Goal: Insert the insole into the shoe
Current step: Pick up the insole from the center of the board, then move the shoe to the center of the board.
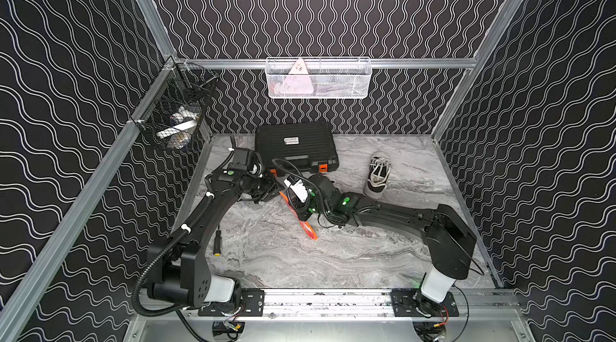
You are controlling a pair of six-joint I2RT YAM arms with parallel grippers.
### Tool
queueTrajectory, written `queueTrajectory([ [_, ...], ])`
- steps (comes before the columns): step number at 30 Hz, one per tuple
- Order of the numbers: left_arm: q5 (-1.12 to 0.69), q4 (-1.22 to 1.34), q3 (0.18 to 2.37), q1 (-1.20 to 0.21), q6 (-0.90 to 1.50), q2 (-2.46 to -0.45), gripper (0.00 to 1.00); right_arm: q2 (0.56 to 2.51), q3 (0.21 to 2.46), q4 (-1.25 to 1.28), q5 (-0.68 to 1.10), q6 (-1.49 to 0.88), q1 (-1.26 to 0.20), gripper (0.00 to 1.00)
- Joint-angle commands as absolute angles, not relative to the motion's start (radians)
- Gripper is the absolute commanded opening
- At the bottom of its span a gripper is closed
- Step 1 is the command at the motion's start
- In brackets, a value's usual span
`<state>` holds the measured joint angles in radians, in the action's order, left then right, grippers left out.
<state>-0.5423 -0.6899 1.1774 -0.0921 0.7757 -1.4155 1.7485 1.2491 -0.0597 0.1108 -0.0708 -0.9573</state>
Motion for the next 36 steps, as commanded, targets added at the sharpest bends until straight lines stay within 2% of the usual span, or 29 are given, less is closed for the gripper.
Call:
queueTrajectory([
  [1,-0.555,-0.75,1.268,-0.092,0.536,-1.433,0.47,1.704,1.23,-0.148,0.259,-0.115,-0.921,0.02],
  [5,-0.592,-0.737,1.316,-0.095,0.334,-1.438,0.5,1.63,1.194,-0.192,0.435,-0.202,-0.822,0.03],
  [8,-0.644,-0.646,1.282,-0.129,0.197,-1.396,0.51,1.582,1.165,-0.212,0.641,-0.262,-0.717,0.04],
  [11,-0.742,-0.527,1.214,-0.144,0.098,-1.357,0.52,1.56,1.19,-0.355,0.756,-0.219,-0.642,0.04],
  [13,-0.841,-0.512,1.189,-0.144,-0.06,-1.348,0.52,1.538,1.195,-0.441,0.818,-0.176,-0.604,0.05],
  [16,-0.928,-0.521,1.182,-0.142,-0.269,-1.368,0.52,1.487,1.196,-0.533,0.824,-0.113,-0.583,0.05],
  [19,-1.005,-0.636,1.248,-0.135,-0.472,-1.45,0.51,1.452,1.187,-0.555,0.836,-0.094,-0.569,0.05],
  [22,-1.037,-0.74,1.319,-0.137,-0.578,-1.524,0.49,1.445,1.201,-0.587,0.836,-0.063,-0.565,0.05],
  [25,-1.07,-0.804,1.363,-0.158,-0.637,-1.555,0.49,1.462,1.232,-0.638,0.84,-0.016,-0.565,0.05],
  [30,-1.066,-0.746,1.361,-0.209,-0.576,-1.56,0.48,1.508,1.273,-0.649,0.842,0.017,-0.563,0.06],
  [36,-1.067,-0.883,1.405,-0.218,-0.648,-1.62,0.45,1.554,1.319,-0.663,0.813,0.049,-0.554,0.06],
])
